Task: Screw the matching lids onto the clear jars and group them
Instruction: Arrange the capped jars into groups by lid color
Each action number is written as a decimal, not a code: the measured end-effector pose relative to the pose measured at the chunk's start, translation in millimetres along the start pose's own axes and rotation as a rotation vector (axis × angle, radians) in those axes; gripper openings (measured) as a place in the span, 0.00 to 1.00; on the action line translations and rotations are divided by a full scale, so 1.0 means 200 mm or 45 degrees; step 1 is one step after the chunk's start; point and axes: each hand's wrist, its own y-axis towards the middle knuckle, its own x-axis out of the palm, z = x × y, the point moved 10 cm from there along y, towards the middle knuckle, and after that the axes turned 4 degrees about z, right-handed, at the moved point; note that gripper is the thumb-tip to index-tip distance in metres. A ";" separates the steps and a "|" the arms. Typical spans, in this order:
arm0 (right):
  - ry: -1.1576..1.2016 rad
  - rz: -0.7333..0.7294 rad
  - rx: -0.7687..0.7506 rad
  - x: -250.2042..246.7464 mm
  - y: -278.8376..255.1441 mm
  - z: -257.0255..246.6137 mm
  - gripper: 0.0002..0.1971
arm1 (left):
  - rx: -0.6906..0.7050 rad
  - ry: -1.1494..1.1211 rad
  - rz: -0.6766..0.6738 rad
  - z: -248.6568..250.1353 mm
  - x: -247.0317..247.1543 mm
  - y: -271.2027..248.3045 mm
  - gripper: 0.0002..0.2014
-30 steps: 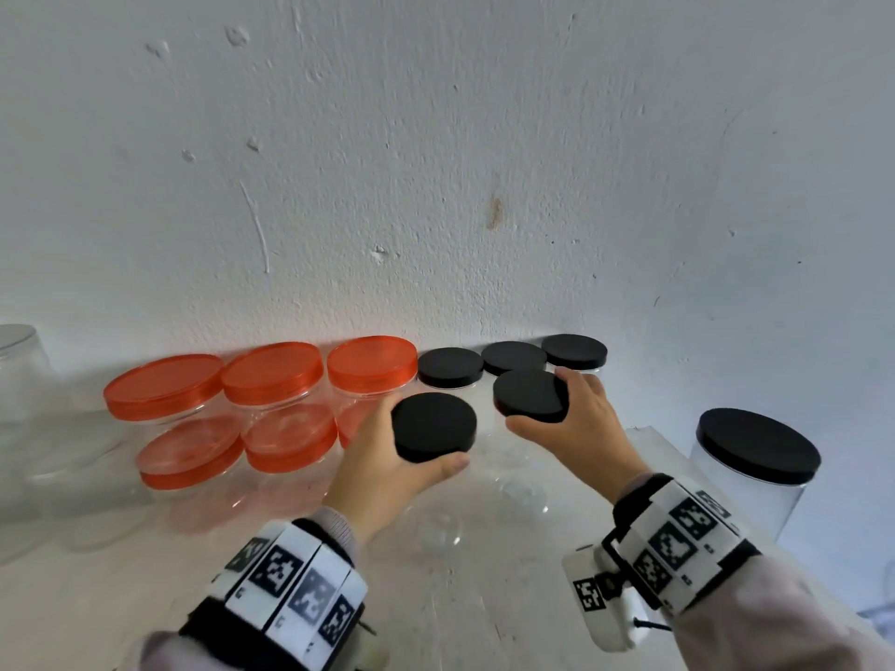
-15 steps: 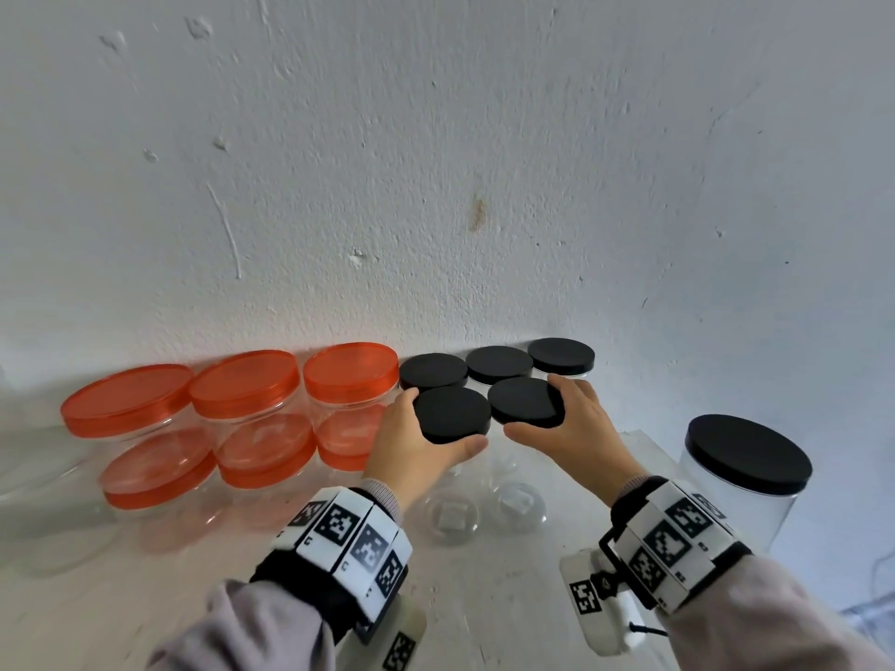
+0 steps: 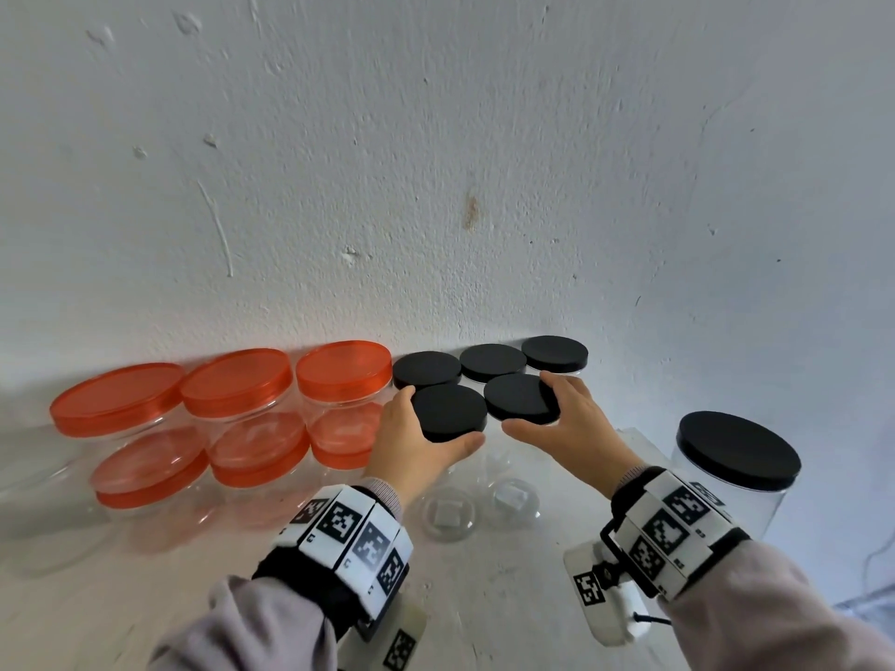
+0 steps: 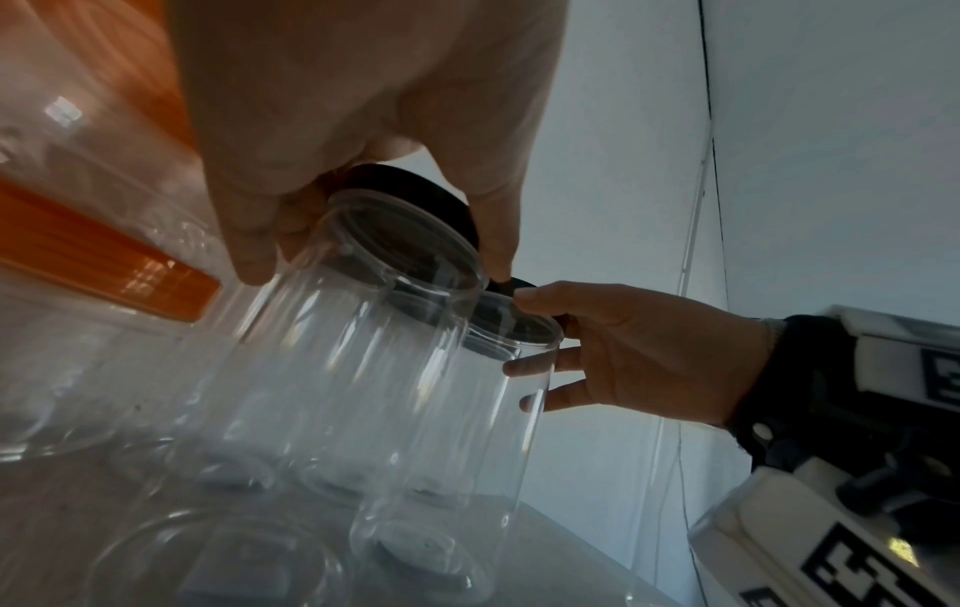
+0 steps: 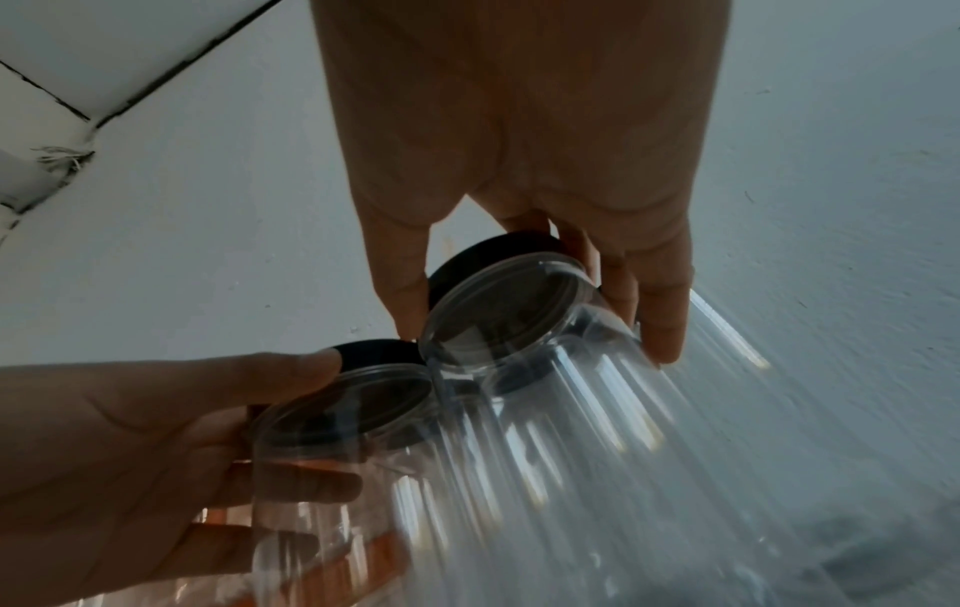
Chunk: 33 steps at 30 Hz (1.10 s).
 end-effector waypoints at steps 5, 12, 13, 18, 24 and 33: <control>-0.060 -0.067 0.012 0.00 -0.01 -0.01 0.36 | -0.010 -0.014 0.000 -0.01 0.01 0.00 0.50; -0.240 -0.027 -0.087 -0.17 -0.12 -0.14 0.46 | -0.014 0.000 -0.020 -0.02 0.02 -0.01 0.54; -0.276 0.028 -0.114 -0.23 -0.14 -0.16 0.45 | -0.014 -0.008 -0.029 -0.02 0.02 -0.01 0.54; -0.546 0.211 0.061 -0.60 -0.25 -0.03 0.43 | 0.004 -0.025 -0.059 -0.02 0.03 -0.02 0.51; -0.637 0.101 0.491 -0.75 -0.33 0.30 0.45 | 0.003 -0.005 -0.059 -0.01 0.03 -0.02 0.51; -0.436 0.129 0.267 -0.56 -0.07 0.23 0.49 | -0.015 0.007 -0.087 -0.01 0.03 -0.03 0.52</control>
